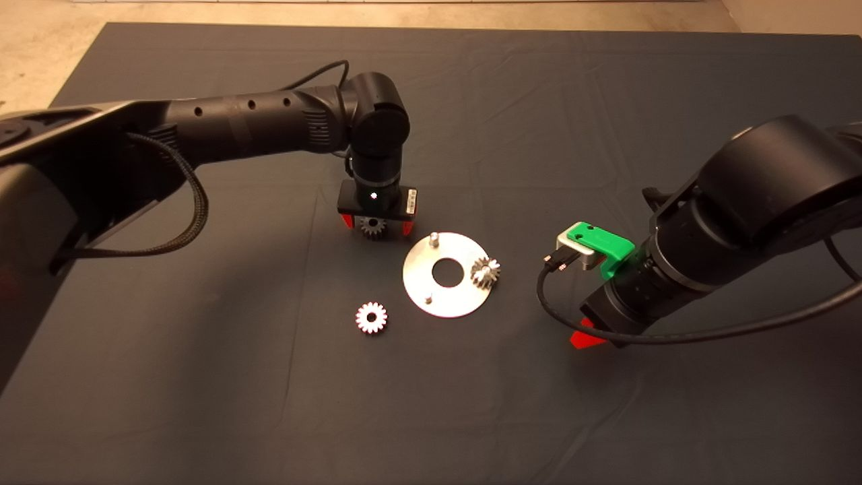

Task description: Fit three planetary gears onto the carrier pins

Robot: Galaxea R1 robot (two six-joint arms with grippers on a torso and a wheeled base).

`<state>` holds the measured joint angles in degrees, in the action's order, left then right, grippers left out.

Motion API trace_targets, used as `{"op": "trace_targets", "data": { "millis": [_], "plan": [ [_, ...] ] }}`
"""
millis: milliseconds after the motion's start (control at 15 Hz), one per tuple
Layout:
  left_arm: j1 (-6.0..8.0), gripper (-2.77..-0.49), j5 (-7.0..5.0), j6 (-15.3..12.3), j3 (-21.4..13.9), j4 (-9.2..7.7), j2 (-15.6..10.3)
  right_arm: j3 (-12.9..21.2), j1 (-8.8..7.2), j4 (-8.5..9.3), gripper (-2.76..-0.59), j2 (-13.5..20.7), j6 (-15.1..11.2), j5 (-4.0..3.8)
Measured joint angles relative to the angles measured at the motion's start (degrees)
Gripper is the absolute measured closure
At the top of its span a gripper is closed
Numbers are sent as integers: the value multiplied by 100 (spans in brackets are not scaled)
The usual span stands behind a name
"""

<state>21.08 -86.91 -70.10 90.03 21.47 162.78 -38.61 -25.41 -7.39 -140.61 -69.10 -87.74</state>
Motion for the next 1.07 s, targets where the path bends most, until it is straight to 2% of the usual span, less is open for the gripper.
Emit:
{"op": "trace_targets", "data": {
  "millis": [67,267,667,800,933,1067],
  "plan": [
    [0,-210,2,12,7,0,-5,5,0,-2,-187,1,0,2],
    [0,-208,6,39,32,-5,-5,31,0,-2,-187,1,-2,2],
    [2,-182,35,100,99,-22,4,149,2,-2,-187,180,-2,1],
    [2,-167,35,107,107,-22,10,176,2,0,-187,210,-2,4],
    [2,-167,37,117,115,-22,10,231,2,0,-187,254,-2,4],
    [2,-153,35,122,134,-22,10,245,2,-2,-187,301,-4,3]
  ]
}}
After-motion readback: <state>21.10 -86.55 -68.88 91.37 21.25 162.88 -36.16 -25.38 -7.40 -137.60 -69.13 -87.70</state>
